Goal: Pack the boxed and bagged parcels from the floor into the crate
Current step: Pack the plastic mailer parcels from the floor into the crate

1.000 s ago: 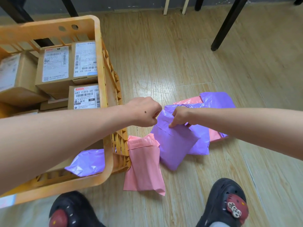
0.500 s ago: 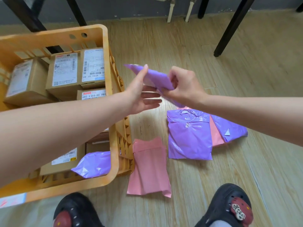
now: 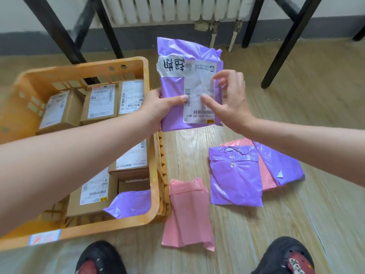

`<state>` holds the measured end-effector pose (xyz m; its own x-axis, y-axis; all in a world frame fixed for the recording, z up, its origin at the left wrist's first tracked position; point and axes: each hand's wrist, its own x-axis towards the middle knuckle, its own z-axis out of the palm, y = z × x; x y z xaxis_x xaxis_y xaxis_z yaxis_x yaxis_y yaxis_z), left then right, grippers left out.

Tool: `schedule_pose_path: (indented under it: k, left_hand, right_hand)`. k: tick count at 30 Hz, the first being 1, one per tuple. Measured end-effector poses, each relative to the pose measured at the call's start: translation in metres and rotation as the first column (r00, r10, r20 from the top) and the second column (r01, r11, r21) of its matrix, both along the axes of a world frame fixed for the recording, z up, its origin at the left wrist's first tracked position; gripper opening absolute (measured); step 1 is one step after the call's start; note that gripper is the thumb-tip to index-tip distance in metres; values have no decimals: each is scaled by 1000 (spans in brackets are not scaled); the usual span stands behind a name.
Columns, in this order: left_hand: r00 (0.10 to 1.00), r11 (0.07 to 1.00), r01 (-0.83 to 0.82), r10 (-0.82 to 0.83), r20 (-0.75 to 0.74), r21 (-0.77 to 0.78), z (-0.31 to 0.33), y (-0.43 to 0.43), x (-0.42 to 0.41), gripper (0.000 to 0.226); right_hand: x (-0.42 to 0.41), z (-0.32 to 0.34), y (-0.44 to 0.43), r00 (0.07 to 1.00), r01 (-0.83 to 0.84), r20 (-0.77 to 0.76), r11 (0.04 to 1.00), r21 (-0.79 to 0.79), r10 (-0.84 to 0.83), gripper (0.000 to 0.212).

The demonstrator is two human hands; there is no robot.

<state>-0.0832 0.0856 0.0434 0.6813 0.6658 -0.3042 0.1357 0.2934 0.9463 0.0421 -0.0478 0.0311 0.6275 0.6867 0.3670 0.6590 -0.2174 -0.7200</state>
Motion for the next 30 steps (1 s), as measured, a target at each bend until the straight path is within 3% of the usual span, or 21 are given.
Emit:
schedule_pose_path:
  k: [3, 5, 7, 12, 15, 17, 18, 20, 23, 25, 26, 28, 30]
  left_hand:
    - [998, 999, -33, 34, 55, -10, 8, 16, -15, 23]
    - [995, 998, -60, 62, 73, -24, 13, 27, -26, 26]
    - [995, 997, -75, 77, 63, -27, 16, 35, -38, 34]
    - [998, 998, -35, 37, 43, -52, 25, 50, -71, 43]
    - [999, 998, -41, 42, -13, 52, 38, 65, -94, 70]
    - [988, 959, -131, 147, -49, 250, 46, 79, -110, 77]
    - [972, 904, -193, 230, -55, 381, 51, 86, -120, 82]
    - [929, 700, -256, 370, -31, 667, 66, 99, -138, 93]
    - [925, 193, -64, 381, -14, 979, 95, 111, -160, 95]
    - [933, -129, 147, 347, -95, 981, 111, 114, -167, 83]
    - [931, -241, 233, 335, -145, 942, 115, 114, -170, 74]
    - [910, -380, 356, 349, -224, 854, 114, 112, -176, 57]
    - [874, -432, 442, 404, -269, 786, 107, 111, -183, 44]
  right_hand:
    - [-1, 8, 13, 930, 102, -350, 993, -55, -115, 67]
    - [-6, 10, 19, 780, 50, -624, 999, 4, -36, 55]
    - [-10, 8, 23, 660, -60, -744, 995, 83, 102, 30]
    - [-24, 13, 40, 553, -209, -781, 956, 208, 291, 23]
    - [-35, 28, 59, 617, -261, -718, 945, 198, 321, 29]
    - [-42, 41, 72, 710, -275, -636, 951, 144, 302, 32]
    - [-47, 49, 78, 755, -284, -586, 952, 110, 293, 34]
    - [-57, 64, 91, 829, -317, -474, 948, 37, 296, 37]
    - [-74, 84, 110, 921, -362, -196, 925, -115, 336, 28]
    - [-88, 93, 120, 928, -357, 34, 911, -205, 371, 27]
    - [-94, 97, 125, 912, -339, 153, 909, -243, 381, 30]
    - [-108, 102, 135, 838, -294, 380, 911, -290, 391, 35]
    - [-119, 105, 142, 750, -270, 528, 912, -308, 400, 34]
